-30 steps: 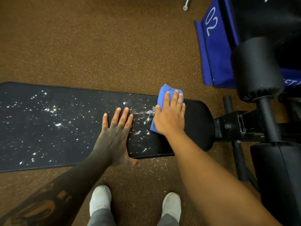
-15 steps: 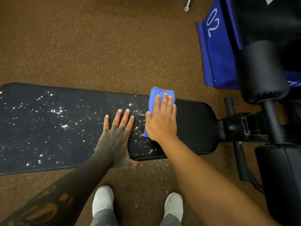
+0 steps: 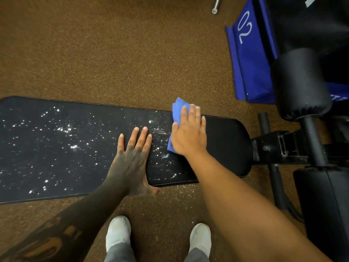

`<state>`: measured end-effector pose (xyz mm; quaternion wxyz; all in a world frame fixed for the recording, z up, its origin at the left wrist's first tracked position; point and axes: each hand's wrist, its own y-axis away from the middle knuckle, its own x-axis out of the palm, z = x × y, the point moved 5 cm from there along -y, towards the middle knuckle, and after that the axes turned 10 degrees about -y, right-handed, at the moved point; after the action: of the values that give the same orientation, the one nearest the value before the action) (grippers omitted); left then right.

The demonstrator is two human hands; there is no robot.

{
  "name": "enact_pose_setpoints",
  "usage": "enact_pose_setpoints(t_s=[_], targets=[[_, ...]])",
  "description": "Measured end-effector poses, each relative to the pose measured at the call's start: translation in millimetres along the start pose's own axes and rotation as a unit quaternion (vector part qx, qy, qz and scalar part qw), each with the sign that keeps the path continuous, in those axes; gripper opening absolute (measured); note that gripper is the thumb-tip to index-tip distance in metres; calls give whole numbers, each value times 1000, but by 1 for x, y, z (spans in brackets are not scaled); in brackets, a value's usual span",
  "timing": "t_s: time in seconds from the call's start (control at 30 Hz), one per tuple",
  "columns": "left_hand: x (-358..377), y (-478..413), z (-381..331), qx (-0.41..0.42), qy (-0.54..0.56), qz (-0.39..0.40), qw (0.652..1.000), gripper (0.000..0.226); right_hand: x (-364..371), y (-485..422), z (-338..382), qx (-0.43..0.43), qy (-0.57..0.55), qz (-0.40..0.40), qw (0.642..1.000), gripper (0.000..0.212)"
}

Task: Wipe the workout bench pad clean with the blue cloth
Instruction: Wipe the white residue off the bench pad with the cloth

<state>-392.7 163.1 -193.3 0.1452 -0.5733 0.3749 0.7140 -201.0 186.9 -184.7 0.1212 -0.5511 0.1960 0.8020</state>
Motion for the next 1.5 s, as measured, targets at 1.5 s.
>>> enact_pose_setpoints(t_s=[1.5], targets=[[-5, 3, -1, 0, -18, -12, 1000, 160, 11, 80, -12, -138, 29, 68, 988, 66]])
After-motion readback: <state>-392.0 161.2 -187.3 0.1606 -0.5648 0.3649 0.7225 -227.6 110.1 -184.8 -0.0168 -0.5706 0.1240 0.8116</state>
